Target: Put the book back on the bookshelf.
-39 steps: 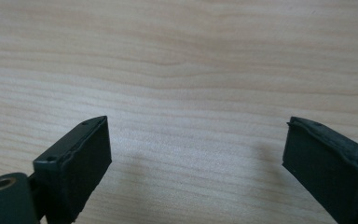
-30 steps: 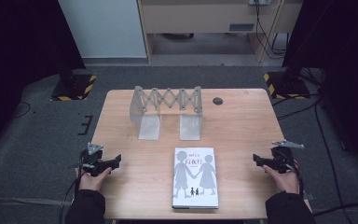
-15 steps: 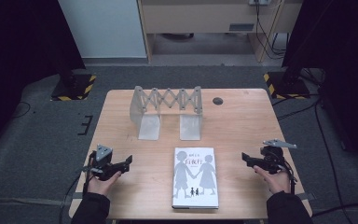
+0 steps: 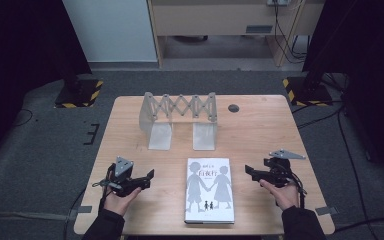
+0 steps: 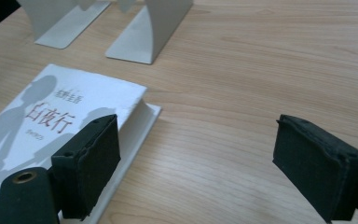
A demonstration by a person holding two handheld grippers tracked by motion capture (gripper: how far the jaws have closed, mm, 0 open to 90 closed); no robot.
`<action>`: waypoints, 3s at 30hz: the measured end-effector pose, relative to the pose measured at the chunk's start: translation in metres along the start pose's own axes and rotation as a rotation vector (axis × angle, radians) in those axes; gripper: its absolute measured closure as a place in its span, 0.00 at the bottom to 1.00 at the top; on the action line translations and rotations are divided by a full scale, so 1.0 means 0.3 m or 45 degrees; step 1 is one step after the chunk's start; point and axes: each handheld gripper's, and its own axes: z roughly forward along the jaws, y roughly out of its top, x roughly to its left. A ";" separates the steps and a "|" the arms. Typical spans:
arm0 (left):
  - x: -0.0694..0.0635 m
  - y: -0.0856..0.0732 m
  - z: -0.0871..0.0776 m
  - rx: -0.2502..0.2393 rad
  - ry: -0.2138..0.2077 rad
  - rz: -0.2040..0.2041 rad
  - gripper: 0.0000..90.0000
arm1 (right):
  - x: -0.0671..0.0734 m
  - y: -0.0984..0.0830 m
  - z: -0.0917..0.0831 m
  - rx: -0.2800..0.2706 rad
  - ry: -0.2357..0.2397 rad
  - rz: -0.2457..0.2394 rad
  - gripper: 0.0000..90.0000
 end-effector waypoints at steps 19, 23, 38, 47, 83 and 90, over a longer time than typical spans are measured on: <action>-0.153 0.004 0.070 0.017 -0.133 0.086 0.23 | 0.118 -0.029 0.064 0.054 0.116 -0.079 0.19; -0.183 0.001 0.088 0.021 -0.185 0.089 0.26 | 0.128 -0.039 0.076 0.061 0.135 -0.079 0.19; -0.260 -0.019 0.144 0.086 -0.295 0.107 0.22 | 0.164 -0.072 0.123 0.120 0.188 -0.127 0.20; -0.303 -0.033 0.179 0.109 -0.381 0.098 0.18 | 0.204 -0.081 0.146 0.151 0.238 -0.151 0.20; -0.344 -0.053 0.236 0.079 -0.562 0.007 0.06 | 0.223 -0.077 0.154 0.125 0.348 -0.099 0.22; -0.340 -0.036 0.218 0.056 -0.567 0.025 0.06 | 0.228 -0.058 0.124 -0.004 0.432 -0.071 0.24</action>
